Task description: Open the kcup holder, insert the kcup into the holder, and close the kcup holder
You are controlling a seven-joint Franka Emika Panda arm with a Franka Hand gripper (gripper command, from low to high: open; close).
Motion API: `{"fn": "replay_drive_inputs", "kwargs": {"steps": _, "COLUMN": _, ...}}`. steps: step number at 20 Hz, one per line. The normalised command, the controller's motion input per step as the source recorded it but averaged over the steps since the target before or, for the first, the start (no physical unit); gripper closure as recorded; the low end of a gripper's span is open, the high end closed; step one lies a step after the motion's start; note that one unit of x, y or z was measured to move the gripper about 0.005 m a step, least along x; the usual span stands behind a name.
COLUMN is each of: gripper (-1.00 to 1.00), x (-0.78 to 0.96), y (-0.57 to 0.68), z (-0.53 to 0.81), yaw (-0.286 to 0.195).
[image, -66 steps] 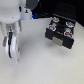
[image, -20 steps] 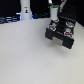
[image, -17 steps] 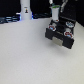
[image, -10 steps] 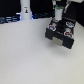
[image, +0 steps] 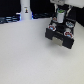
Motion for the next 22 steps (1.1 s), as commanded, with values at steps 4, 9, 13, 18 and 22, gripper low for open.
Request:
{"fn": "replay_drive_inputs", "kwargs": {"steps": 4, "gripper": 1.0, "x": 0.09, "y": 0.1, "z": -0.11, "yaw": 0.024}}
{"fn": "replay_drive_inputs", "kwargs": {"steps": 9, "gripper": 1.0, "x": 0.01, "y": 0.01, "z": -0.03, "yaw": 0.007}}
{"fn": "replay_drive_inputs", "kwargs": {"steps": 13, "gripper": -1.0, "x": -0.15, "y": -0.02, "z": 0.0, "yaw": -0.001}}
{"fn": "replay_drive_inputs", "kwargs": {"steps": 18, "gripper": -1.0, "x": -0.25, "y": -0.01, "z": 0.0, "yaw": -0.021}}
{"fn": "replay_drive_inputs", "kwargs": {"steps": 22, "gripper": -1.0, "x": -0.54, "y": -0.03, "z": -0.03, "yaw": -0.06}}
